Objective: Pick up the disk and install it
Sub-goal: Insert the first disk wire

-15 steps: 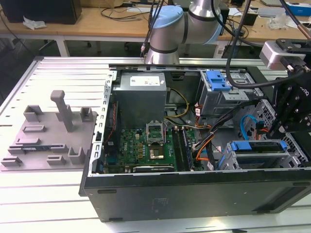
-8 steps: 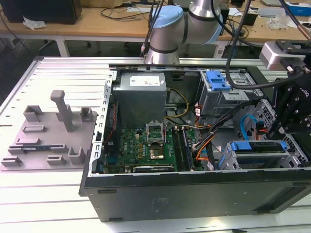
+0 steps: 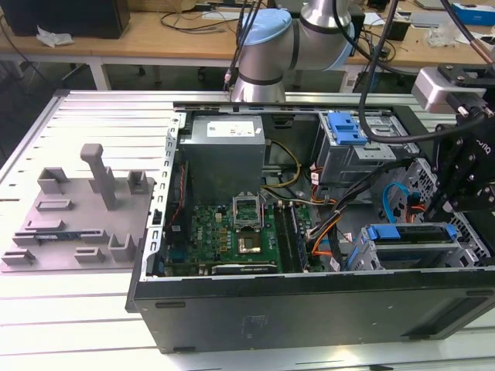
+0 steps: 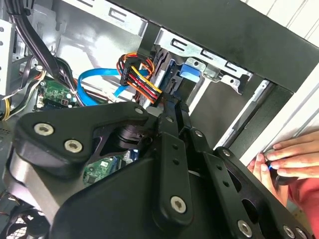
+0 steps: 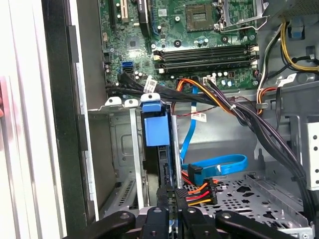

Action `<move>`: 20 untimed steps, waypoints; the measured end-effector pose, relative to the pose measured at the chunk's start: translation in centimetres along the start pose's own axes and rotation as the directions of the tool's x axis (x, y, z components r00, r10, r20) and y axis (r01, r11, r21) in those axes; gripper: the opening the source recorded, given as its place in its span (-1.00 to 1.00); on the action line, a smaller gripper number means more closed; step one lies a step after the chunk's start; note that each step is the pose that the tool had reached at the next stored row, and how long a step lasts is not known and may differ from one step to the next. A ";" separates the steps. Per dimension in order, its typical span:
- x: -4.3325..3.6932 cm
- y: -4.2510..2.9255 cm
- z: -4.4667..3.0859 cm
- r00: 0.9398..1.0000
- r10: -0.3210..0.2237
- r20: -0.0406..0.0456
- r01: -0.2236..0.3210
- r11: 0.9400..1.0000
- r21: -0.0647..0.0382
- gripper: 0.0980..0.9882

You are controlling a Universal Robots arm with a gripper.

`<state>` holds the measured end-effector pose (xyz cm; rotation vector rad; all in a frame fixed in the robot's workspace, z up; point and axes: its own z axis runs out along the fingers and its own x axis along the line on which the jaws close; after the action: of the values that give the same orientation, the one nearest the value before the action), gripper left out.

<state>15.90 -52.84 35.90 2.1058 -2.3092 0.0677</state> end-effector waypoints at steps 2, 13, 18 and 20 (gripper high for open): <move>0.00 0.00 0.00 1.000 -0.005 0.000 0.005 1.000 0.000 -0.84; -0.02 -0.04 0.00 1.000 -0.024 0.001 0.024 1.000 0.001 -0.84; -0.02 -0.04 0.05 1.000 -0.025 0.000 0.025 1.000 0.001 -0.84; -0.02 -0.04 0.10 1.000 -0.025 0.001 0.025 1.000 0.001 -0.84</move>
<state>15.94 -52.83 35.81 2.1353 -2.2828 0.0680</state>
